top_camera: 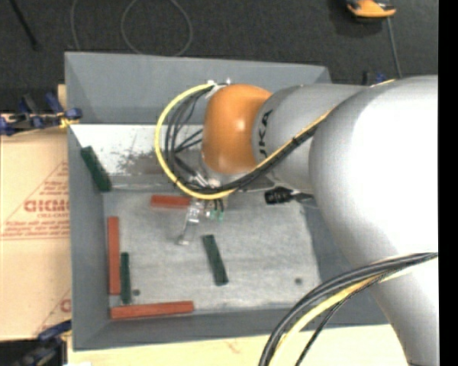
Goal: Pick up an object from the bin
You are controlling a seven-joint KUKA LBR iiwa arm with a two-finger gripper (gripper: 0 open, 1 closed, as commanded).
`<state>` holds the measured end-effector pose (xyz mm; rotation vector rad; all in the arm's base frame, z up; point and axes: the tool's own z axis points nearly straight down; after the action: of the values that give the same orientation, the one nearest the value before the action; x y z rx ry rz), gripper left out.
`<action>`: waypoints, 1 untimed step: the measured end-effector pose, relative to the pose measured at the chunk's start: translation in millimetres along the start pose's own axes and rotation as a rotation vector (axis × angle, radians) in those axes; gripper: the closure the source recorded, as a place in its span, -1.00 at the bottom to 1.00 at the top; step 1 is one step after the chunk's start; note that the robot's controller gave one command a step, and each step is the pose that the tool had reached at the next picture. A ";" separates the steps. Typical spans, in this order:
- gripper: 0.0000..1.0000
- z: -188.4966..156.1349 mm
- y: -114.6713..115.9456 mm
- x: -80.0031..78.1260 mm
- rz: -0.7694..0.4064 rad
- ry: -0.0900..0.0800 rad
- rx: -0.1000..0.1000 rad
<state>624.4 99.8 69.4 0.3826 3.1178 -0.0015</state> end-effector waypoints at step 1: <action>-1.00 -1.0 -0.8 -1.5 0.003 -0.003 -0.001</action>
Offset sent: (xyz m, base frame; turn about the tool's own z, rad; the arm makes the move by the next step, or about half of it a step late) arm 0.0000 0.0000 0.0000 0.0000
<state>625.6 98.6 70.4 0.3862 3.1146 0.0003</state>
